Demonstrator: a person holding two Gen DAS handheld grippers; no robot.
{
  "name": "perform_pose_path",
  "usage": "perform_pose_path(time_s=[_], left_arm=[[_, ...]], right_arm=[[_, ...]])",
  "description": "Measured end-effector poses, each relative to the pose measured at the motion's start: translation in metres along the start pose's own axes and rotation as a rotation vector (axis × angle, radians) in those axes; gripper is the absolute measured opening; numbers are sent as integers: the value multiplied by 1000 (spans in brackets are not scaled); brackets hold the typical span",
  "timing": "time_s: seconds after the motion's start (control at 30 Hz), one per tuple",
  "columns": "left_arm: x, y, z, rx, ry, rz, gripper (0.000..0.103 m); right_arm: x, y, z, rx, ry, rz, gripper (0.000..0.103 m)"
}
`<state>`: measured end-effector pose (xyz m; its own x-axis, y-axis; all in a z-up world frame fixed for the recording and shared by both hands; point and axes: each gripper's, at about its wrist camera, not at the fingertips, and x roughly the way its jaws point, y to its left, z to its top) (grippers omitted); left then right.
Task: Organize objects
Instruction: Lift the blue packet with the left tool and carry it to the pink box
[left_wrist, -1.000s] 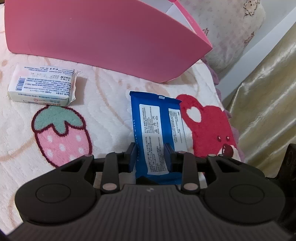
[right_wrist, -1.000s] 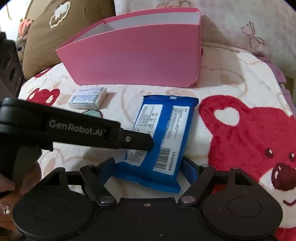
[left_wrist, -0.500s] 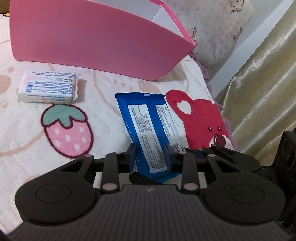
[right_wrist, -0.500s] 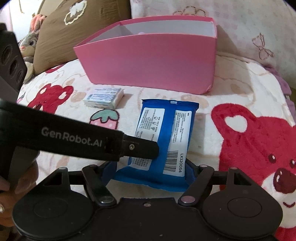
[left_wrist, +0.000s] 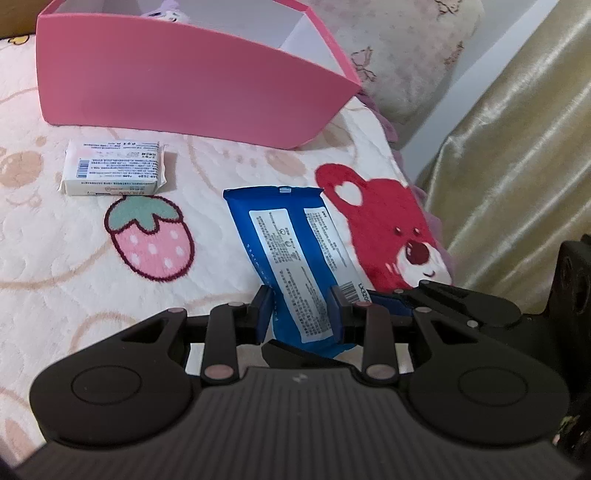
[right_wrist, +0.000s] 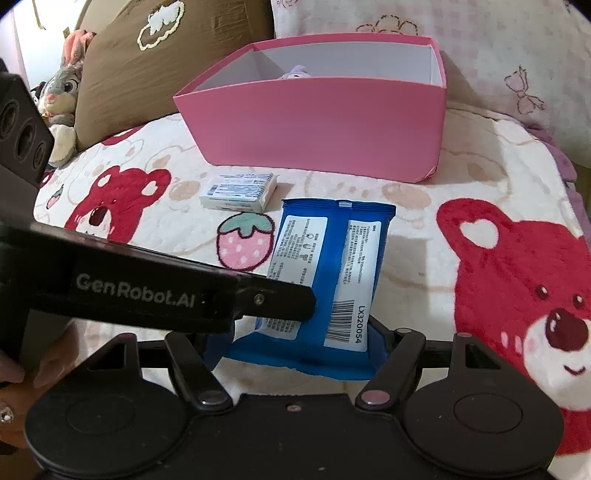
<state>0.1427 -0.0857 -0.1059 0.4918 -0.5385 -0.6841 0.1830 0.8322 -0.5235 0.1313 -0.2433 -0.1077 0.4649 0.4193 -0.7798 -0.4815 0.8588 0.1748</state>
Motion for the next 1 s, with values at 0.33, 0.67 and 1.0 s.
perform_pose_path(time_s=[0.33, 0.67, 1.0], left_arm=[[-36, -18, 0, 57, 28, -8, 30], [-86, -41, -3, 134, 3, -5, 30], [-124, -55, 9, 188, -6, 6, 30]], right_arm=[[-35, 28, 2, 18, -4, -45, 75], [-76, 61, 8, -18, -39, -65, 75], [-106, 77, 21, -21, -87, -47, 74]])
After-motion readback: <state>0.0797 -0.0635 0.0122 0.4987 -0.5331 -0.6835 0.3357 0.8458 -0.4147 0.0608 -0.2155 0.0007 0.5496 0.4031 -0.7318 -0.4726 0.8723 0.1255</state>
